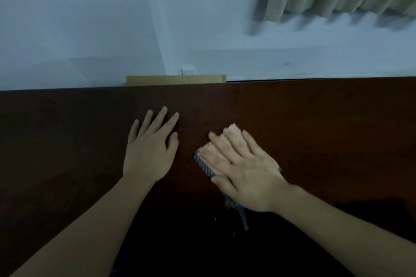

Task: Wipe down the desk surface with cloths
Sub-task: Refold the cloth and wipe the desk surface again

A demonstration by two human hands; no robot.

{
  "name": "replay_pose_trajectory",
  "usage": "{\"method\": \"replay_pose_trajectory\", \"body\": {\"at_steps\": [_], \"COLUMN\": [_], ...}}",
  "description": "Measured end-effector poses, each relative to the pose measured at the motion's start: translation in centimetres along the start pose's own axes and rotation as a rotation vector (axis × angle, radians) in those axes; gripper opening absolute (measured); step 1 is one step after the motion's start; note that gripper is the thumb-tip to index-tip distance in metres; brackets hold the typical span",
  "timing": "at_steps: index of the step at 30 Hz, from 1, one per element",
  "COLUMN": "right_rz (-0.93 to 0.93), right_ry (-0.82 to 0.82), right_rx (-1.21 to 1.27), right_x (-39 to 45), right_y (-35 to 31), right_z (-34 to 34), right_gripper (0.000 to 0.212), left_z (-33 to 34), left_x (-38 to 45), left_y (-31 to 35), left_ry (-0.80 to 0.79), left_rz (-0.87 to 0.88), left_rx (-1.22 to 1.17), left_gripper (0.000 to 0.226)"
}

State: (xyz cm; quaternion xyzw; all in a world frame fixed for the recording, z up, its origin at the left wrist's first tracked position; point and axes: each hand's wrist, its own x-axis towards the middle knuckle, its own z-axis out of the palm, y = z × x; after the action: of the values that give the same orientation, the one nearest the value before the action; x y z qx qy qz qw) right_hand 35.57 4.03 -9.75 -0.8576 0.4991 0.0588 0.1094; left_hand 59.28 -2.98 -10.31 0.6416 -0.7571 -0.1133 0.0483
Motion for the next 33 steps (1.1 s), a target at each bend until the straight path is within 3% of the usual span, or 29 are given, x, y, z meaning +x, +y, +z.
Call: {"method": "replay_pose_trajectory", "body": {"at_steps": [3, 6, 11, 14, 19, 22, 29, 33], "right_rz": [-0.022, 0.141, 0.353, 0.291, -0.04, -0.146, 0.17, 0.195], "right_ry": [-0.013, -0.005, -0.006, -0.011, 0.009, -0.032, 0.029, 0.027], "right_rx": [-0.019, -0.099, 0.012, -0.007, -0.019, -0.023, -0.029, -0.016], "right_x": [0.4, 5.0, 10.2, 8.9, 0.8, 0.0, 10.5, 13.1], "right_y": [1.6, 5.3, 8.2, 5.7, 0.9, 2.2, 9.4, 8.3], "right_z": [-0.3, -1.9, -3.7, -3.3, -0.2, -0.2, -3.8, -3.9], "right_gripper": [0.059, 0.062, 0.058, 0.059, 0.061, 0.06, 0.059, 0.06], "left_z": [0.1, 0.1, 0.1, 0.1, 0.2, 0.3, 0.4, 0.5], "left_x": [0.0, 0.1, -0.3, -0.1, -0.1, -0.3, 0.0, -0.1], "left_y": [0.1, 0.0, 0.2, 0.1, 0.2, 0.3, 0.0, 0.2], "left_ry": [-0.003, -0.011, 0.034, 0.023, 0.035, 0.05, 0.047, 0.063], "left_rz": [0.001, 0.009, 0.009, -0.003, -0.024, -0.029, -0.029, -0.016], "left_rx": [0.007, 0.004, -0.025, -0.006, -0.007, -0.008, -0.021, -0.025], "left_gripper": [0.054, 0.053, 0.052, 0.053, 0.053, 0.052, 0.051, 0.051]}}
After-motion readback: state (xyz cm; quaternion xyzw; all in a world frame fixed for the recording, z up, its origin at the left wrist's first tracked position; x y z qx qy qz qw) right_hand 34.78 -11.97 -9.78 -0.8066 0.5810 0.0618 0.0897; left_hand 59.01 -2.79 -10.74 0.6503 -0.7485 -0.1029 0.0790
